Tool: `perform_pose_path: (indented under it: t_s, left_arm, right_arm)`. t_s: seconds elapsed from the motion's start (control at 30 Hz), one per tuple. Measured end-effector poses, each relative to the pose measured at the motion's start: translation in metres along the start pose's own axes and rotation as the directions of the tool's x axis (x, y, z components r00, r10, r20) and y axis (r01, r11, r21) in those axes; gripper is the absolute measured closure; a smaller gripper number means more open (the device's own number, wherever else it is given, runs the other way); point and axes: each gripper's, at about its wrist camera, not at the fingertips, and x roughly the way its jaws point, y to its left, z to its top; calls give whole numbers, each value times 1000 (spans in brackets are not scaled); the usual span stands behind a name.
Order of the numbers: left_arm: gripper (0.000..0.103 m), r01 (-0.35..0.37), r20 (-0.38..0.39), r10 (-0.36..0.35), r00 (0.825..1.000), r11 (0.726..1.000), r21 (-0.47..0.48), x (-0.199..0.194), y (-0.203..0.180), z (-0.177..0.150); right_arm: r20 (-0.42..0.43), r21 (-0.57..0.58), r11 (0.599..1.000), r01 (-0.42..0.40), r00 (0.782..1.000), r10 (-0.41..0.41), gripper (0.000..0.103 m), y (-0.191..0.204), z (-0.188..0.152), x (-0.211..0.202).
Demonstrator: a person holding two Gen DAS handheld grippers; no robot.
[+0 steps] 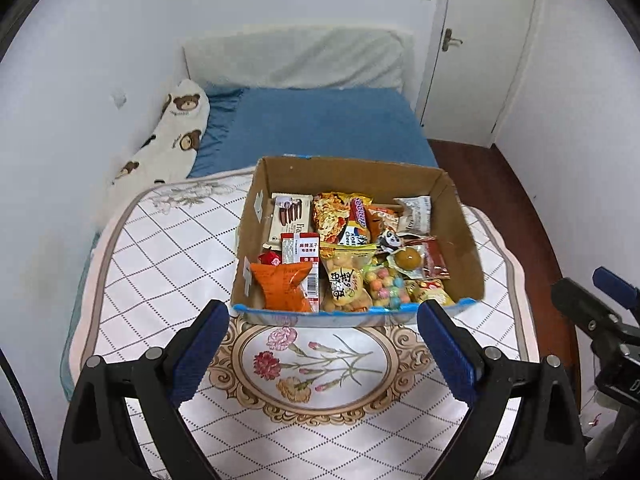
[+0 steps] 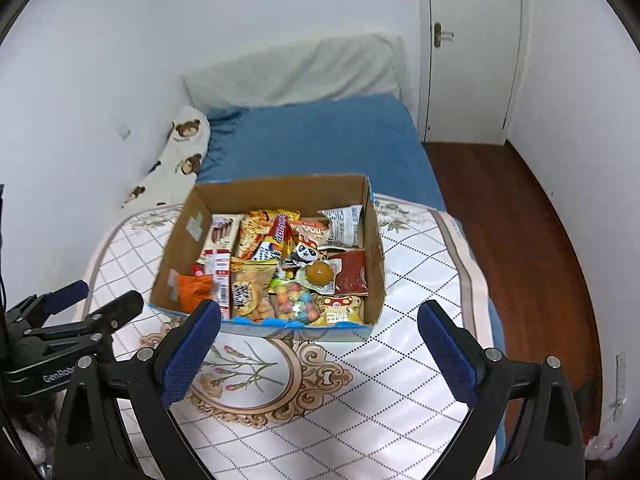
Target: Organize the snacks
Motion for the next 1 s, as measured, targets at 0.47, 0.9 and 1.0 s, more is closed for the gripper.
perform_pose_path:
  t_s: [0.47,0.9,1.0]
  left_arm:
    - [6,-35,88,35,995,999,-7,-84,0,-36]
    - [6,-55,127,56,990,998,-6,-112,-4,-44]
    - [6,-59,127,61,990,998,-15,-109,-4,-43]
  right_arm:
    - [58,-34,999,-7,998,9,0,17,-36,-92]
    - [105,-48,999,-2,994,7,0,21,-40,-119]
    - [108,-41,999,4,994,0,0,19,-40,-116]
